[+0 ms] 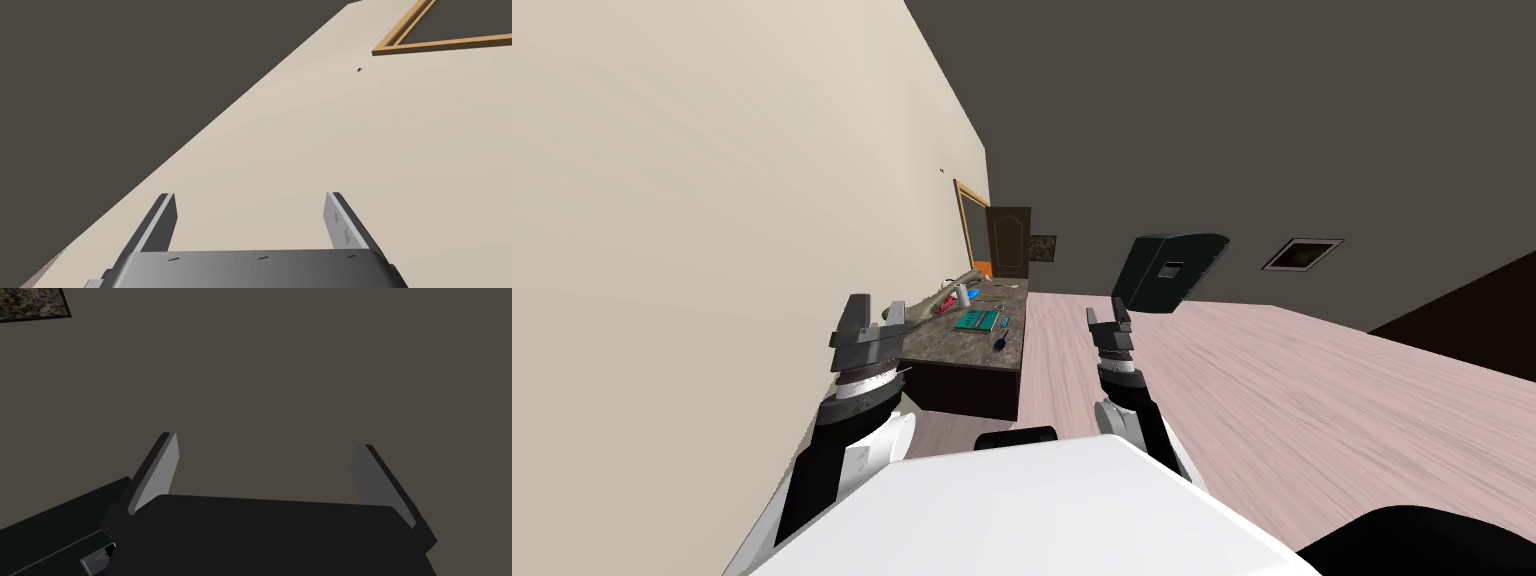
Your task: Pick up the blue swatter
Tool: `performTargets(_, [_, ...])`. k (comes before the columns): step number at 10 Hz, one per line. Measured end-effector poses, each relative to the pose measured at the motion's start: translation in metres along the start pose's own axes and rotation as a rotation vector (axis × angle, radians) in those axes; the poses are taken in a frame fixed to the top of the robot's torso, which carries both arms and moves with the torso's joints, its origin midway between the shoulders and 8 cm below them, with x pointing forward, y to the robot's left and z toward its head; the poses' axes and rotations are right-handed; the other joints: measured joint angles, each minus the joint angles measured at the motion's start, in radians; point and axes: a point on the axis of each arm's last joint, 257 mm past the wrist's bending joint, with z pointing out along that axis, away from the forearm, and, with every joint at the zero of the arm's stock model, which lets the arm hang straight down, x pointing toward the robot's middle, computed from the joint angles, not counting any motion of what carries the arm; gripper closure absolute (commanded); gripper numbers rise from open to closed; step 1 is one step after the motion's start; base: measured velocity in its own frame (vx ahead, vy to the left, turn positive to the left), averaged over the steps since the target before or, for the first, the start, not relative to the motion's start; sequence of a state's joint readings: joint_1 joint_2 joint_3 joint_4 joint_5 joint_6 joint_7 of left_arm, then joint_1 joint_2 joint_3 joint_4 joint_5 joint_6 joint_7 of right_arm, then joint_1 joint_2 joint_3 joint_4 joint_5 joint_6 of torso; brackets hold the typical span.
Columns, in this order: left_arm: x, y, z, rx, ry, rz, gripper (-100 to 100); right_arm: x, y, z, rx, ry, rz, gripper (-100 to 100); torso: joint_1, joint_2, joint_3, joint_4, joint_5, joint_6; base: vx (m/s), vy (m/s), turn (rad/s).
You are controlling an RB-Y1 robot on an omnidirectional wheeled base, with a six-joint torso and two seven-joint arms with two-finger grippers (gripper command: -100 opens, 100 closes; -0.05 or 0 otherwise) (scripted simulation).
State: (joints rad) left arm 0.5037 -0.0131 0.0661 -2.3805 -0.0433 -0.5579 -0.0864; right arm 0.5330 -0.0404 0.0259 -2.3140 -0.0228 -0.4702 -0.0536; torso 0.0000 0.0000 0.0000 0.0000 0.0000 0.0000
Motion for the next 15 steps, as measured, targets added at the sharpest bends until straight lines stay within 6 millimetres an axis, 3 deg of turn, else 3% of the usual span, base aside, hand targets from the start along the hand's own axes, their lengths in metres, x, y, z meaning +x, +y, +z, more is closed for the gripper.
performTargets(3, [0.016, 0.005, -0.008, -0.01, 0.092, 0.016, -100, 0.0, 0.0, 0.0, 0.0, 0.0, 0.0, 0, -0.003, 0.002, 0.001, 0.0, -0.001, 0.0, -0.039, -0.042, 0.052])
performTargets(8, [0.053, 0.034, -0.045, -0.082, 0.287, 0.038, -100, 0.0, 0.0, 0.0, 0.0, 0.0, 0.0, 0, -0.004, 0.004, 0.002, 0.001, -0.001, 0.0, -0.062, -0.064, 0.069])
performTargets(10, [0.072, 0.046, -0.068, -0.124, 0.371, 0.042, -100, 0.0, 0.0, 0.0, 0.0, 0.0, 0.0, 0, -0.005, 0.004, 0.002, 0.001, -0.001, 0.0, -0.055, -0.066, 0.068])
performTargets(15, [0.086, 0.081, -0.13, -0.238, 0.558, 0.045, -100, 0.0, 0.0, 0.0, 0.0, 0.0, 0.0, 0, -0.005, 0.003, 0.002, 0.001, -0.001, 0.0, -0.051, -0.086, 0.064])
